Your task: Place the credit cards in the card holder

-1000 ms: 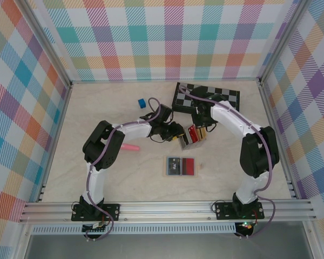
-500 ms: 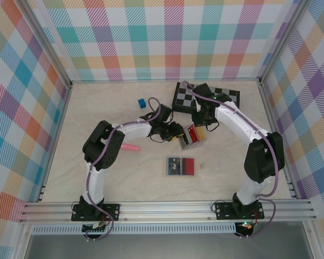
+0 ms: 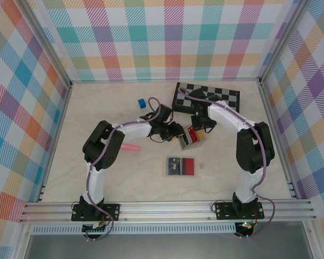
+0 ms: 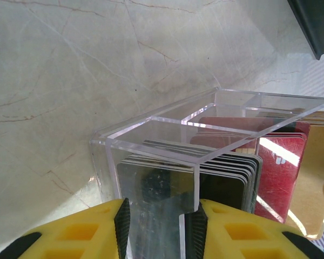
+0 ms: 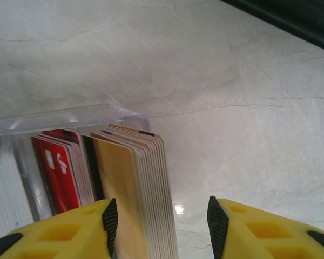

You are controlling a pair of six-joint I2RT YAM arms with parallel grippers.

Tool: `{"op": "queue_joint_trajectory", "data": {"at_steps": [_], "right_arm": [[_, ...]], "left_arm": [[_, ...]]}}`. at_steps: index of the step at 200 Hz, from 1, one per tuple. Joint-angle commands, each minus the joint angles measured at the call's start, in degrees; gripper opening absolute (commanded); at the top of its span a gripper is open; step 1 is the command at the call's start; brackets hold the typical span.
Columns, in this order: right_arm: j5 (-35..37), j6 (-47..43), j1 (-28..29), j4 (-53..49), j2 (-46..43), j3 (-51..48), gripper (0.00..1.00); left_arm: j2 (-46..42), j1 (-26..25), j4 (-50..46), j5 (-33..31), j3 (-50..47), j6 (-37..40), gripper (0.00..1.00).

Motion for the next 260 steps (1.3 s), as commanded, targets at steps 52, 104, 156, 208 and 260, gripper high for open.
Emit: {"op": "queue_joint_trajectory", "data": {"at_steps": [52,104,156,208,260], "right_arm": [[4.16,-1.1,-0.05,-0.79,1.83,-0.7,0.51],[4.77,-2.14,0.08,-0.5,-1.8,-0.75,0.42],[3.92,-2.34,0.21,-0.27,-2.08,-1.01,0.25],[2.79,-1.83,0.21,-0.43,-2.14,-0.79,0.13],[-5.76,-1.15,0.21,-1.24,-6.92,-0.17,0.03]], "left_arm": [[-0.44,-0.2,-5.08,-1.36,-1.13,0.57,0.37],[-0.31,-0.17,-5.0,-1.49,-1.31,0.43,0.37],[-0.22,-0.16,-5.08,-1.34,-1.13,0.41,0.37],[-0.38,-0.13,-5.24,-1.44,-1.22,0.48,0.37],[-1.24,-0.2,-5.43,-2.01,-1.48,0.73,0.37]]}}
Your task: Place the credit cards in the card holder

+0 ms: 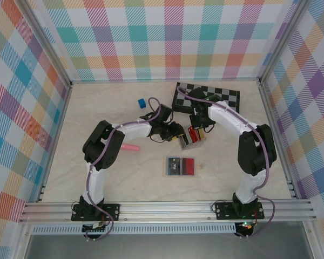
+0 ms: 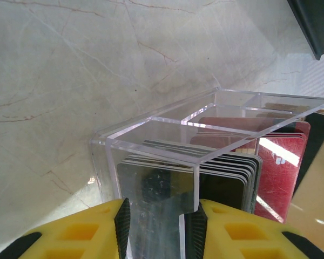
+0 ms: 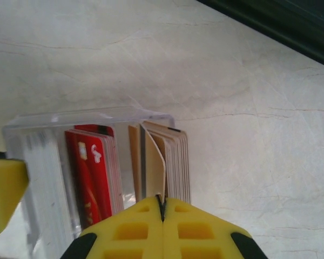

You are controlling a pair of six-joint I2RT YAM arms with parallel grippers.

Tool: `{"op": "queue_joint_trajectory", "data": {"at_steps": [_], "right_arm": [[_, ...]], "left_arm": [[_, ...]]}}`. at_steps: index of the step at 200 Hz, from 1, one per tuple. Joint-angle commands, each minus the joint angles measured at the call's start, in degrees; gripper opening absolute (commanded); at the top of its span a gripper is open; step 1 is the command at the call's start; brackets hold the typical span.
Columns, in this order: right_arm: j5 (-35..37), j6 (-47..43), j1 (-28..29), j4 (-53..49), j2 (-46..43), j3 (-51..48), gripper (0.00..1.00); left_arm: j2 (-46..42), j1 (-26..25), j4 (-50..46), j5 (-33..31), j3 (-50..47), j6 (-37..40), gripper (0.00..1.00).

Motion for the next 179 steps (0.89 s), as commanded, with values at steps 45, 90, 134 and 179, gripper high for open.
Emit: {"op": "queue_joint_trajectory", "data": {"at_steps": [45,90,134,179], "right_arm": [[-10.87,3.05,-0.84,-1.07,-7.42,-1.16,0.02],[-21.54,7.71,-4.98,3.32,-15.01,-5.47,0.02],[-39.72,13.22,-11.76,10.4,-20.12,-11.04,0.01],[-54.49,15.66,-14.42,16.48,-20.7,-13.44,0.01]], "left_arm": [[-3.65,-0.17,-5.49,-2.44,-1.65,1.43,0.44],[-10.55,-0.14,-2.88,-4.02,-3.6,1.77,0.61],[-17.79,0.59,6.6,-0.13,-8.04,-0.02,0.72],[-16.99,1.61,22.2,12.84,-9.75,-6.14,0.73]]}}
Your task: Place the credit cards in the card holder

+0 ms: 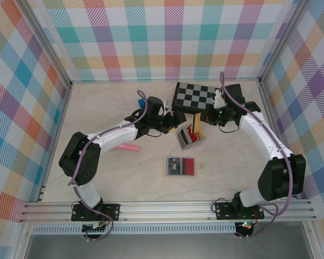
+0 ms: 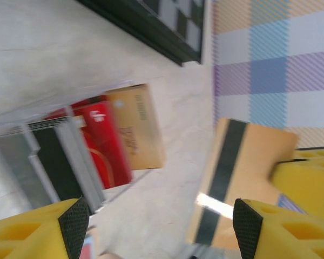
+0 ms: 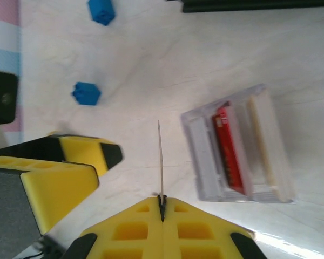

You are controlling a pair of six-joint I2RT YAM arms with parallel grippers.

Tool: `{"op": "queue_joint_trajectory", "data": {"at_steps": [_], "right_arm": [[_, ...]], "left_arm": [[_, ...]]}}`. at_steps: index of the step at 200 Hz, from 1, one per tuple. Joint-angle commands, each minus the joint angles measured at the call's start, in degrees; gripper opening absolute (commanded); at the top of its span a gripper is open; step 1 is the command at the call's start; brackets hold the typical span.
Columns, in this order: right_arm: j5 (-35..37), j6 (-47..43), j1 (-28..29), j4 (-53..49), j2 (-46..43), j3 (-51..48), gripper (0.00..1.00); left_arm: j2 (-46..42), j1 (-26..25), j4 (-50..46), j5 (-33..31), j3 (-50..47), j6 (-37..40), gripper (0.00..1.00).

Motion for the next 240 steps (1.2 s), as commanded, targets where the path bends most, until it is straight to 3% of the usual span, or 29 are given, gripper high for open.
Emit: {"op": "queue_joint_trajectory", "data": {"at_steps": [1,28,44,66,93,113,126,170,230,240], "right_arm": [[-13.17,2.49,-0.78,5.54,-0.69,-1.18,0.01],[-16.85,2.08,-0.99,6.89,-0.34,-1.77,0.01],[-17.65,2.15,-1.41,7.19,-0.18,-1.99,0.01],[-17.72,2.34,-2.26,7.29,0.09,-2.26,0.01],[-19.26,3.83,-3.78,8.8,0.36,-3.14,0.02],[-22.2,5.42,-4.49,10.93,0.8,-3.88,0.03],[-23.9,6.66,-4.65,12.54,0.89,-4.48,0.07],[-28.4,10.62,-5.18,17.9,0.98,-6.66,0.22],[-31.43,11.89,-5.39,19.79,0.16,-8.09,0.09],[-31.14,11.84,-5.41,19.39,-0.48,-8.41,0.06]], "left_arm": [[0.84,0.85,11.38,8.69,-1.26,-4.13,0.73],[2.43,0.92,18.83,12.27,-1.1,-7.83,0.73],[2.41,0.89,19.66,12.91,-0.91,-7.97,0.67],[1.86,0.95,19.51,12.97,-1.42,-7.73,0.45],[1.33,0.99,19.42,12.7,-2.4,-7.84,0.27],[1.0,1.03,20.03,12.48,-2.76,-8.41,0.07],[1.12,1.03,21.23,12.6,-2.82,-9.37,0.01],[1.75,1.14,28.49,13.42,-3.42,-14.88,0.0],[1.83,1.97,33.51,11.33,-5.97,-19.08,0.0],[1.74,2.09,32.66,11.06,-6.37,-19.05,0.13]]}}
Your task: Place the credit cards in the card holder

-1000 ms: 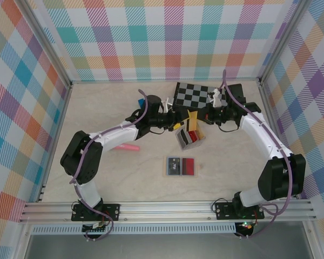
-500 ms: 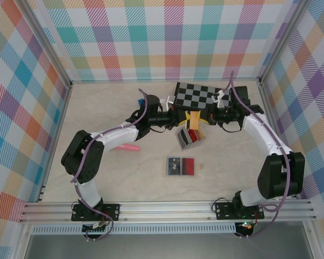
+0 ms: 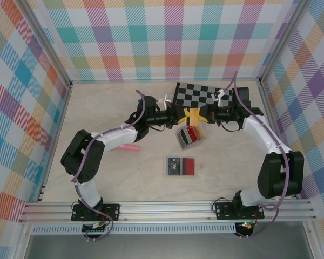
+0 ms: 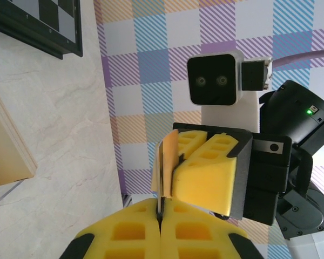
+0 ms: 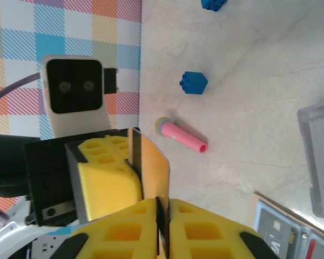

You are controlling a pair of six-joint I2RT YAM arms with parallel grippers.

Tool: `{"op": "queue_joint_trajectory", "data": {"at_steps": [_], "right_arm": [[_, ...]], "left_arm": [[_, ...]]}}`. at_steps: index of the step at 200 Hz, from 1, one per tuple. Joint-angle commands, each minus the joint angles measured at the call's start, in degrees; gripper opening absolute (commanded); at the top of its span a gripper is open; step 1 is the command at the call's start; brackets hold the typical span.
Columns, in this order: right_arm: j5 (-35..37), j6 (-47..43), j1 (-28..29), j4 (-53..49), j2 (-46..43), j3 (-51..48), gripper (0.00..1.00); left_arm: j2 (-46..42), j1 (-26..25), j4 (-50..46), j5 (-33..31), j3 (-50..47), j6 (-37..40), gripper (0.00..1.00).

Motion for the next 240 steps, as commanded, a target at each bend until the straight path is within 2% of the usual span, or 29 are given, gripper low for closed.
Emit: {"op": "queue_joint_trajectory", "data": {"at_steps": [1,12,24,33,50,60,70,79,102,125,154,240], "right_arm": [[-4.22,0.29,0.39,1.62,-1.44,-1.02,0.06],[-1.88,-0.99,0.42,-0.97,-2.42,-1.12,0.03],[2.71,-2.85,0.4,-4.78,-4.02,-1.73,0.03],[8.17,-4.06,0.56,-8.02,-5.56,-2.77,0.03],[21.93,-7.16,2.89,-13.52,-9.1,-5.99,0.03],[30.58,-8.64,5.89,-16.3,-11.21,-8.04,0.03],[36.96,-9.5,9.42,-17.17,-13.39,-10.54,0.03],[41.63,-8.99,12.74,-17.02,-15.59,-13.43,0.03],[47.76,-5.52,19.2,-14.74,-20.83,-20.76,0.03],[50.48,-1.82,23.18,-10.98,-24.81,-27.01,0.03],[47.62,2.47,23.56,-4.31,-27.47,-33.01,0.04],[47.22,5.48,23.55,0.77,-23.36,-35.11,0.04]], "left_arm": [[-0.13,0.71,3.03,-1.3,-1.6,-2.07,0.13],[-0.49,0.84,2.23,-1.81,-2.48,-1.72,0.17],[-1.58,0.79,-1.97,-2.41,-3.35,-0.15,0.34],[-2.94,0.79,-7.75,-3.74,-4.06,2.99,0.45],[-6.41,0.38,-24.7,-9.89,-5.32,12.06,0.56],[-8.22,-0.19,-34.9,-14.84,-5.92,16.45,0.59],[-9.64,-0.84,-40.02,-17.72,-7.35,18.52,0.59],[-10.76,-1.37,-41.59,-18.52,-9.3,18.8,0.6],[-13.03,-3.27,-42.06,-19.78,-14.31,18.31,0.6],[-13.13,-5.76,-44.96,-22.38,-16.04,19.05,0.6],[-11.76,-8.2,-44.59,-22.67,-16.47,18.63,0.59],[-7.87,-9.54,-43.47,-21.49,-15.98,18.86,0.55]]}}
